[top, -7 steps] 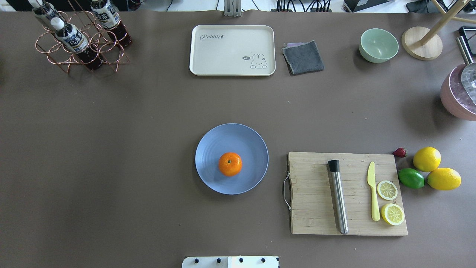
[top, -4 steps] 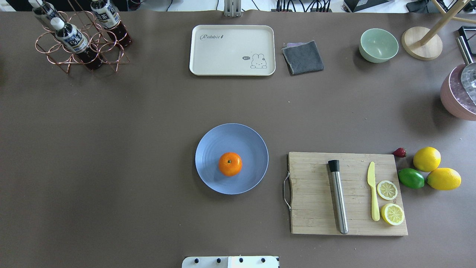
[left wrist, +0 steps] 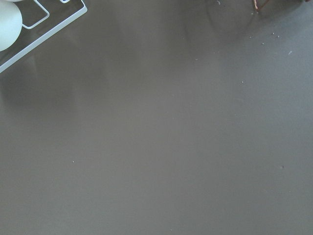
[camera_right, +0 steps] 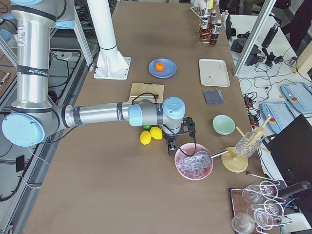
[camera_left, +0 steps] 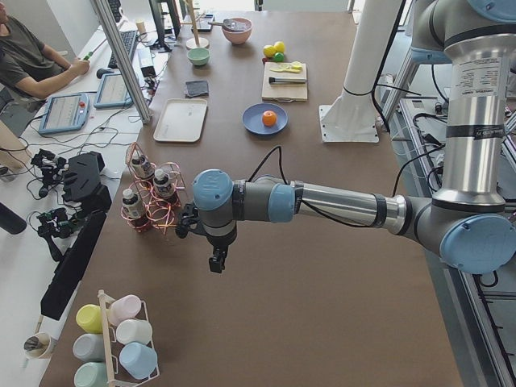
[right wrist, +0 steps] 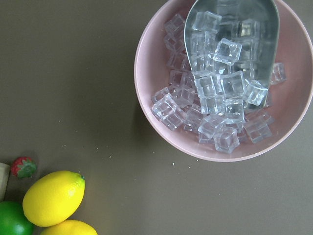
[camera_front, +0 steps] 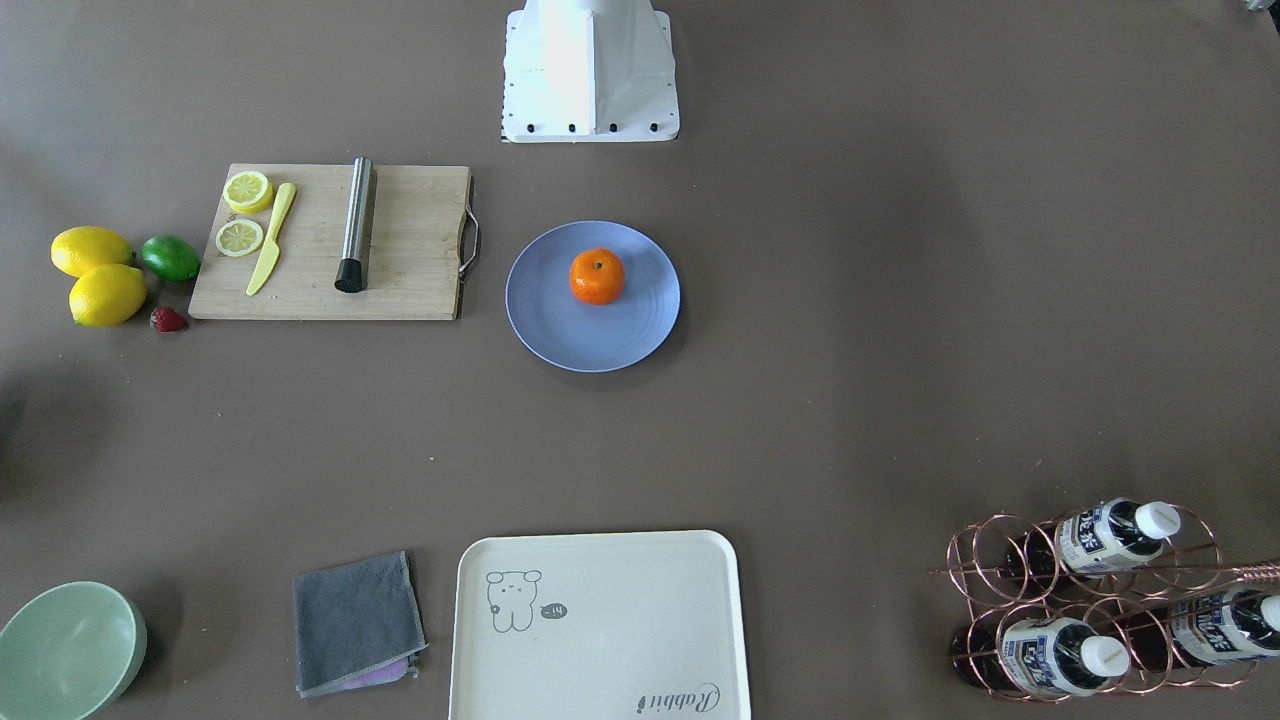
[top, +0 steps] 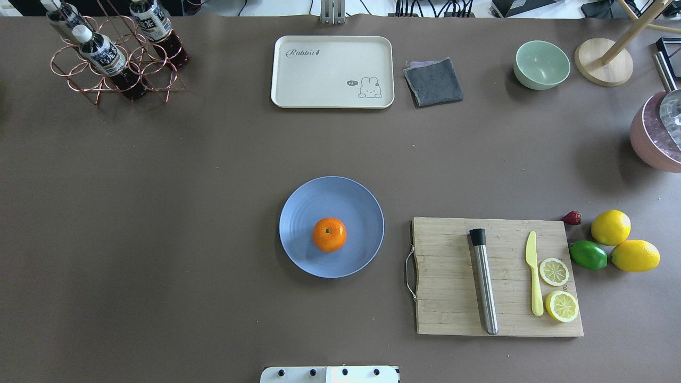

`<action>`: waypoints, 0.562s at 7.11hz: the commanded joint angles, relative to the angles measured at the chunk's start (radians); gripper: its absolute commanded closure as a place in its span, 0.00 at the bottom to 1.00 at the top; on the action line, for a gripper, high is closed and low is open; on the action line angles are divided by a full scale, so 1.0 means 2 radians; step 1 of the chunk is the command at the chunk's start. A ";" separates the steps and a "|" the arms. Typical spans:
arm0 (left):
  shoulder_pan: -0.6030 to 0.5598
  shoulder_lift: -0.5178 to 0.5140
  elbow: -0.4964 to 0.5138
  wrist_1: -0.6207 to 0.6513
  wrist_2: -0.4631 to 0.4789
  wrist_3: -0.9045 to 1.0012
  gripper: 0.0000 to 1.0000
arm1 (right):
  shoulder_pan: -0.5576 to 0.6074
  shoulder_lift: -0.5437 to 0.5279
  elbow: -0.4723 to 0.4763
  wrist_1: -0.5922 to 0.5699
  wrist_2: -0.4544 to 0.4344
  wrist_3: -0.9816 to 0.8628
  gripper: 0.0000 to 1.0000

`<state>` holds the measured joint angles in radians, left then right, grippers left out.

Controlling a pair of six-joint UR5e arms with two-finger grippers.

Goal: Pick orange to plate

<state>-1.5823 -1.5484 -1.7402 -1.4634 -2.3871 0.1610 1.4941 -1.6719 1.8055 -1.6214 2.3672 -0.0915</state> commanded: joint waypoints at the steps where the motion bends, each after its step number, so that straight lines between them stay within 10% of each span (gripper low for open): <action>1: 0.000 0.001 -0.001 0.000 0.000 0.000 0.03 | 0.000 0.000 -0.002 0.000 0.000 0.000 0.00; 4: 0.000 0.006 -0.006 0.000 -0.002 0.000 0.03 | 0.000 -0.001 -0.002 0.000 -0.001 -0.001 0.00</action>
<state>-1.5824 -1.5394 -1.7458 -1.4641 -2.3906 0.1611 1.4941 -1.6720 1.8029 -1.6214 2.3659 -0.0934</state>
